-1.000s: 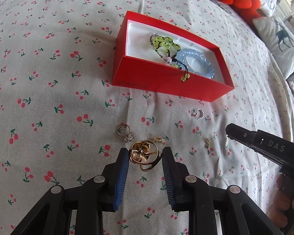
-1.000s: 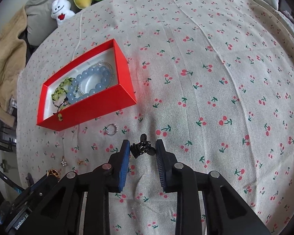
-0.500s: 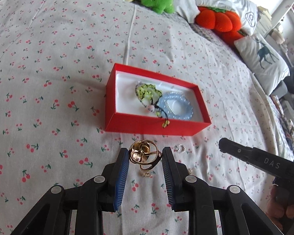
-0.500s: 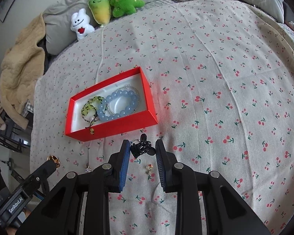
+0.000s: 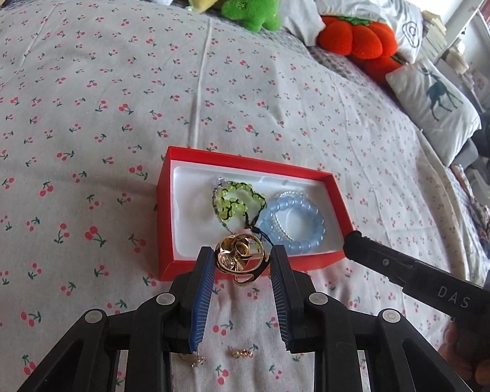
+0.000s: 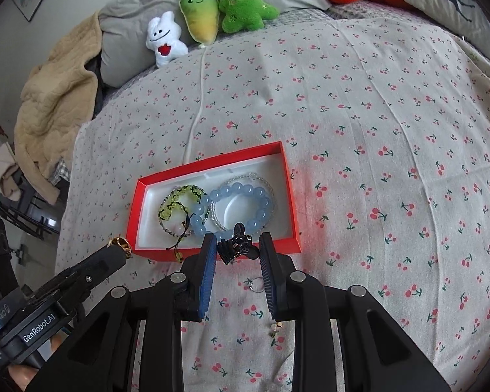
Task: Organize jewelry
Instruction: 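Carry the gold ring and black clip into the red box and open both grippers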
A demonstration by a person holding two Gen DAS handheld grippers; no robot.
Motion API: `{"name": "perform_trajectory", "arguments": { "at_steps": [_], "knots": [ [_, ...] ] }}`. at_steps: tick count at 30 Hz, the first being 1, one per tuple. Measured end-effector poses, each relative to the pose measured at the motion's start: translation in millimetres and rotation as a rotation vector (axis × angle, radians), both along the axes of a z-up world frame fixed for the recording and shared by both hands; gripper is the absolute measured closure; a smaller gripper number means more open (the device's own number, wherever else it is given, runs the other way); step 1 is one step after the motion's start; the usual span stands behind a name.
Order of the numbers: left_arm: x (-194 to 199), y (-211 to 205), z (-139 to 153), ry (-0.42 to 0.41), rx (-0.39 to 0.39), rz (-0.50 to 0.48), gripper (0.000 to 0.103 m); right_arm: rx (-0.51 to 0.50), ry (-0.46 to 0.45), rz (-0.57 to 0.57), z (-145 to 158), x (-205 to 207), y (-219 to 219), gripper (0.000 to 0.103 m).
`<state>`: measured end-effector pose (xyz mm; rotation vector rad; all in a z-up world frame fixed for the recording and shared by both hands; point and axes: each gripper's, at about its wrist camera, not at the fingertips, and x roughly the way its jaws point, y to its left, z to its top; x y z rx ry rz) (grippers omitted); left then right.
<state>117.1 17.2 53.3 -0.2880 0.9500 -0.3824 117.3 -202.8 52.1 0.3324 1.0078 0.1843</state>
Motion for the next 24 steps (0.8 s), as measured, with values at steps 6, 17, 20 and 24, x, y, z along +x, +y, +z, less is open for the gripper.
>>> {"name": "perform_trajectory", "arguments": {
  "at_steps": [6, 17, 20, 24],
  "knots": [
    [17.5, -6.1, -11.7, 0.013, 0.032, -0.010, 0.075, 0.021, -0.012, 0.017, -9.0, 19.9, -0.8, 0.075],
    [36.1, -12.4, -26.9, 0.037, 0.039, -0.023, 0.074, 0.031, 0.001, 0.051, -24.8, 37.2, 0.4, 0.075],
    [37.1, -14.2, -28.5, 0.043, 0.045, -0.027, 0.073, 0.031, -0.003, 0.063, -25.3, 37.7, 1.6, 0.074],
    [35.6, -14.6, -25.0, 0.037, 0.029, -0.032, 0.059, 0.051, -0.006, 0.065, -22.8, 37.2, 0.4, 0.071]
  ]
}}
